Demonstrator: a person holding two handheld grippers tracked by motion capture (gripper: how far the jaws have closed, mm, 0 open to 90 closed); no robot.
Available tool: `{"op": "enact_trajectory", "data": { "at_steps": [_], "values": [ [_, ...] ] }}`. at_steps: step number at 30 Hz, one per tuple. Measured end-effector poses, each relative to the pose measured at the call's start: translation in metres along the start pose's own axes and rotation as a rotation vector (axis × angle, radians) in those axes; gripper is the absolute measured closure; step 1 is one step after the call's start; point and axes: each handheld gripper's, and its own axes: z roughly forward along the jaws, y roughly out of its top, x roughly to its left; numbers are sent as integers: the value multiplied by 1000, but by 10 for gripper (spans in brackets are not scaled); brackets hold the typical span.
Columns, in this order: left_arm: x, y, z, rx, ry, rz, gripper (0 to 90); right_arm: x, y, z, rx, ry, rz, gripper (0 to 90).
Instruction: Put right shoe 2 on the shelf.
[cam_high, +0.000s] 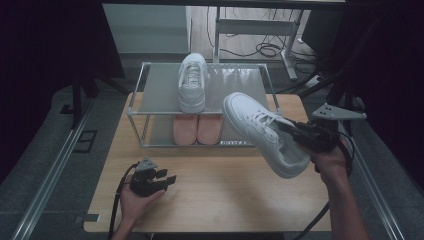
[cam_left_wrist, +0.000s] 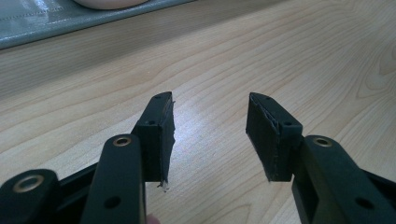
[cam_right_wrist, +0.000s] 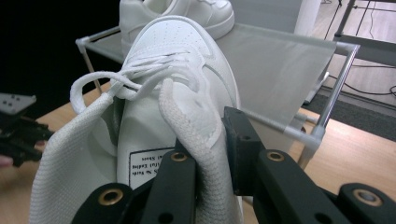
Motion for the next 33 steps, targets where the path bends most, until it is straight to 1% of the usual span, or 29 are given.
{"op": "enact_trajectory", "data": {
  "at_steps": [3, 4, 5, 6, 9, 10, 12, 13, 15, 16, 17, 21, 22, 23, 24, 25, 26, 27, 30, 33],
  "values": [
    [0, 0, 0, 4, 1, 0, 521, -3, 8, 6, -11, -5, 17, 817],
    [0, 0, 1, 3, -1, 1, 520, -5, 13, 10, -19, -16, 29, 817],
    [0, 0, 1, 3, -1, 1, 520, -5, 13, 10, -19, -16, 29, 817],
    [0, 0, 1, 4, -2, -1, 520, -8, 17, 15, -28, -28, 42, 816],
    [1, 0, 2, 8, -1, -3, 520, -9, 20, 20, -30, -40, 53, 816],
    [1, -1, 2, 11, -3, -4, 520, -11, 24, 26, -31, -53, 65, 816],
    [2, -1, 2, 13, -2, -3, 520, -12, 28, 32, -33, -63, 72, 815],
    [2, -1, 2, 13, -2, -3, 520, -12, 28, 32, -33, -63, 72, 815],
    [2, -1, 2, 10, -2, -6, 520, -14, 33, 37, -37, -69, 83, 815],
    [2, -1, 2, 8, -1, -7, 520, -15, 36, 43, -38, -76, 91, 815],
    [2, -1, 2, 8, -1, -7, 520, -15, 36, 43, -38, -76, 91, 815],
    [3, -1, 1, 6, -1, -8, 520, -16, 46, 54, -34, -95, 98, 815],
    [3, -1, 1, 5, -1, -9, 520, -16, 52, 60, -33, -104, 105, 814],
    [3, -1, 1, 5, -1, -9, 520, -16, 52, 60, -33, -104, 105, 814],
    [3, -1, 1, 6, -2, -9, 520, -17, 57, 66, -34, -111, 118, 814],
    [3, -1, 1, 7, -2, -8, 520, -17, 57, 66, -34, -111, 118, 814],
    [3, -1, 2, 7, -3, -8, 520, -17, 61, 72, -34, -121, 131, 813],
    [3, -1, 2, 7, -3, -8, 520, -17, 61, 72, -34, -121, 131, 813],
    [2, -1, 1, 4, -5, -7, 520, -19, 67, 83, -29, -144, 146, 813],
    [3, -1, 1, 4, -7, -7, 519, -22, 69, 94, -22, -162, 163, 813]
  ]
}}
